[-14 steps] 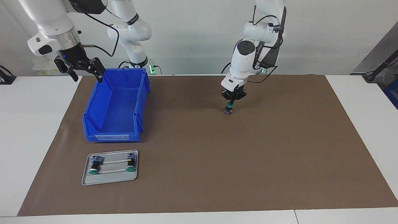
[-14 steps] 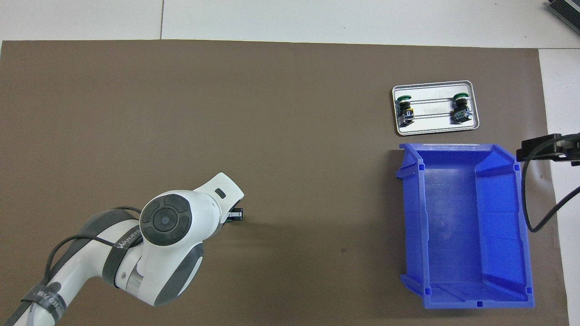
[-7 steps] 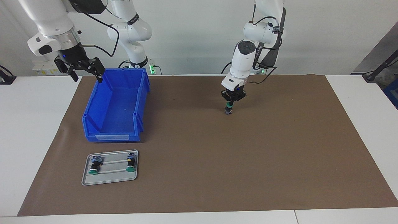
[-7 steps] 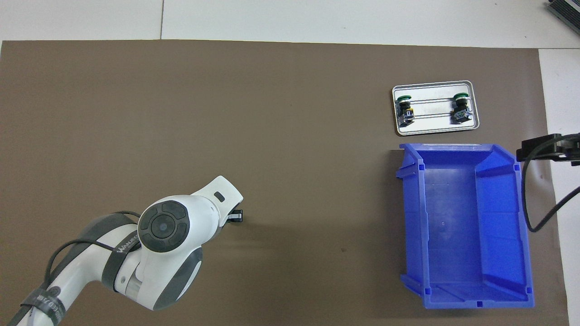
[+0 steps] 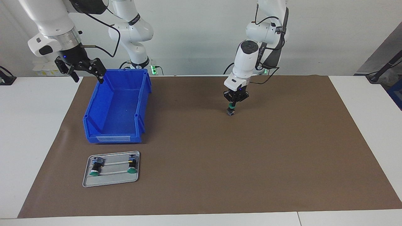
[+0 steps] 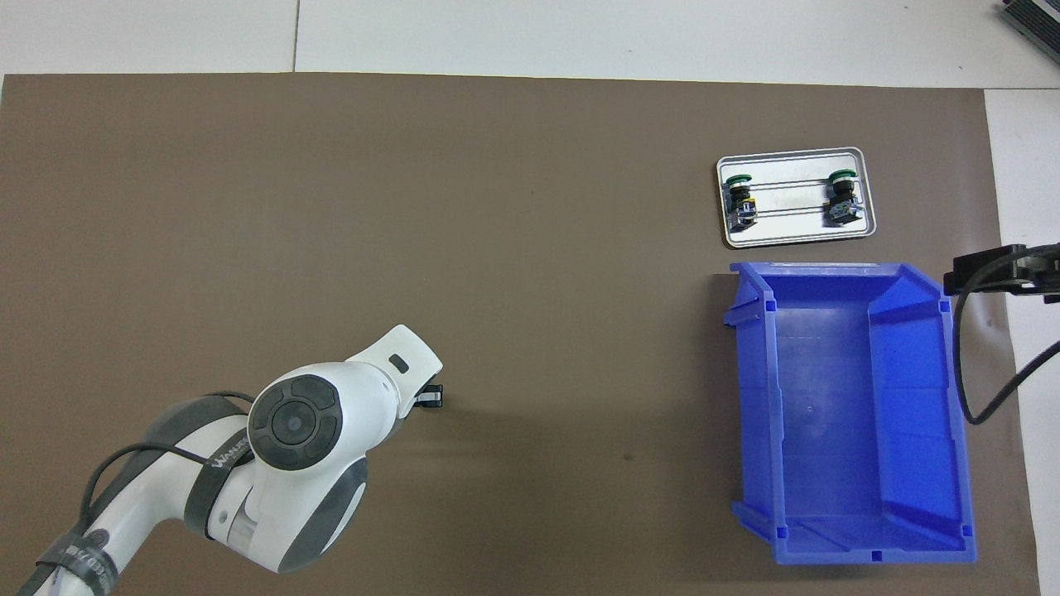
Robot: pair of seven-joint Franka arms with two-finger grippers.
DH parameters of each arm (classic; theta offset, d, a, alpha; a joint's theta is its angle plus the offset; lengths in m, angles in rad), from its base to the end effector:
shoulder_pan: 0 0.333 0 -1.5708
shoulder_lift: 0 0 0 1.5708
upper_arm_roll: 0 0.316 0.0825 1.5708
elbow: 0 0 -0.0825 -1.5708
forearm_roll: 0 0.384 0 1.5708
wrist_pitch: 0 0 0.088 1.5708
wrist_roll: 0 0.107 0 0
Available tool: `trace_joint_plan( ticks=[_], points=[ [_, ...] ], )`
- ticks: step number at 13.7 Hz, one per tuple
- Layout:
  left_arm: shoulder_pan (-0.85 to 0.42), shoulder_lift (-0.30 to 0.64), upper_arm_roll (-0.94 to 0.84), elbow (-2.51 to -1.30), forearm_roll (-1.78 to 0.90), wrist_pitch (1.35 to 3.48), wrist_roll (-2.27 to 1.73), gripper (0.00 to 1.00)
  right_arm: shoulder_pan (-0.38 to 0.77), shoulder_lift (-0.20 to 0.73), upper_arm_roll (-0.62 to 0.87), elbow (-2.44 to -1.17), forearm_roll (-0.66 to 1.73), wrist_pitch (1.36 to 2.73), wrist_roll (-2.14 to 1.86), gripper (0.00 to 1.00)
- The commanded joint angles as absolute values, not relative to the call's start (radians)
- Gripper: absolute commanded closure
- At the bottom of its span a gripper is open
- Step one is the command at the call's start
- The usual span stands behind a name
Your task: Place and press button with both arms
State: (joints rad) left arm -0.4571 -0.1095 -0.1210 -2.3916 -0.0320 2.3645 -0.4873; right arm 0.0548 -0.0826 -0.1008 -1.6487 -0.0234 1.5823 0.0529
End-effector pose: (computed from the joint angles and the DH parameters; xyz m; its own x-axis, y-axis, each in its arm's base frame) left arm 0.4091 -0.2675 0.3681 0.9955 -0.0669 0.0669 -0.0702 -0.9964 0.0479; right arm 0.5288 -0.0291 0.6332 0.9950 -0.0982 0.0166 -0.0985 -0.9950 0.0142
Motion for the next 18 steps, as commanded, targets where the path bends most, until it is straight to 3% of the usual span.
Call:
trace_joint_plan(
  ticks=[1, 6, 13, 17, 18],
  points=[
    [-0.485, -0.12, -0.104, -2.456, -0.044, 2.417, -0.492, 1.0, 0.054, -0.101, -0.08, -1.651, 0.093, 1.598, 0.04, 0.0],
    [-0.482, -0.1, -0.104, -2.413, -0.044, 2.416, -0.489, 1.0, 0.231, -0.114, -0.057, -1.657, 0.196, 1.586, 0.048, 0.0],
    [-0.436, -0.063, -0.098, -2.142, -0.046, 2.093, -0.463, 1.0, 0.207, -0.118, -0.072, -1.658, 0.178, 1.556, 0.051, 0.0],
    [-0.234, -0.063, -0.092, -1.932, -0.103, 1.857, -0.231, 1.0, 0.235, -0.104, -0.055, -1.666, 0.155, 1.644, 0.119, 0.0],
    [-0.171, -0.06, -0.091, -1.878, -0.103, 1.792, -0.154, 1.0, 0.285, -0.083, -0.049, -1.666, 0.155, 1.679, 0.203, 0.0]
  ],
)
